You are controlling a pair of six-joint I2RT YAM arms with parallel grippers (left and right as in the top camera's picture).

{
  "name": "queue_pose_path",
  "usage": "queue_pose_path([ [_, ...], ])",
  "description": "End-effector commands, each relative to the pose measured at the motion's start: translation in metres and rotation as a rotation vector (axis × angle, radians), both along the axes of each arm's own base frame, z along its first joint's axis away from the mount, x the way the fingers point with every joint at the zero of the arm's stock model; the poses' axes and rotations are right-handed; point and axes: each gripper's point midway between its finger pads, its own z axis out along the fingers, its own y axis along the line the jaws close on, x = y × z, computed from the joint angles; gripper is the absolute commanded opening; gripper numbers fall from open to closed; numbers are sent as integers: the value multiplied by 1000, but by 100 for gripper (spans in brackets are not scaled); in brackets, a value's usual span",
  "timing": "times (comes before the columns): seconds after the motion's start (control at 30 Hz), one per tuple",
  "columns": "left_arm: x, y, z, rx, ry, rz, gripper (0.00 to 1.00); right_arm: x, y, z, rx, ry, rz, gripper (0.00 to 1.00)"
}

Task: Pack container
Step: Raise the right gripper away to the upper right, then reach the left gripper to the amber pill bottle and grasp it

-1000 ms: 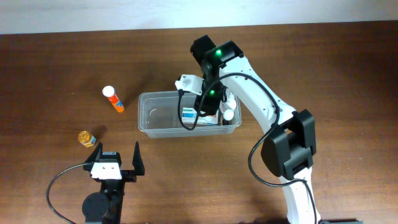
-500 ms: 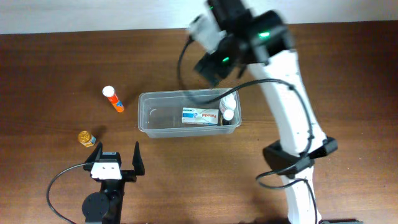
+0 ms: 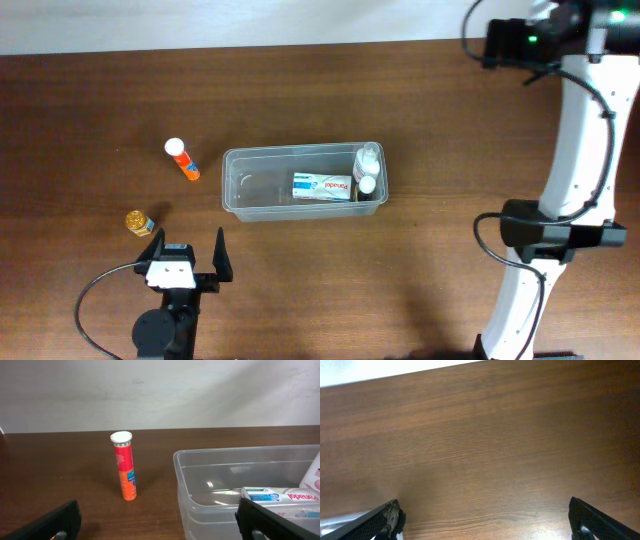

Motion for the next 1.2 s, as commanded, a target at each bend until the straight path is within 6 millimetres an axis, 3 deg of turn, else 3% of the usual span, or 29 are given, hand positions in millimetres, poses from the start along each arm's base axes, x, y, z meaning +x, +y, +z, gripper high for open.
queue_pose_path([
  [0.0,0,-2,-2,14,0,-13,99,-4,-12,2,31,-6,-44,98],
  [0.2,0,-2,-2,14,0,-13,99,-8,-35,2,22,-5,-88,98],
  [0.63,0,-4,4,12,-25,-23,99,-8,-35,2,22,-5,-90,98],
  [0.73,0,-11,19,8,-87,-67,100,-8,-35,2,22,-5,-90,98],
  [0.87,-5,-9,58,-12,-170,-57,99,-8,-35,2,22,-5,-90,99],
  [1.03,-6,12,111,-5,-137,33,99,-8,-35,2,22,-5,-90,98],
  [1.17,12,24,142,-12,-24,61,99,-8,-35,2,22,-5,-90,99],
])
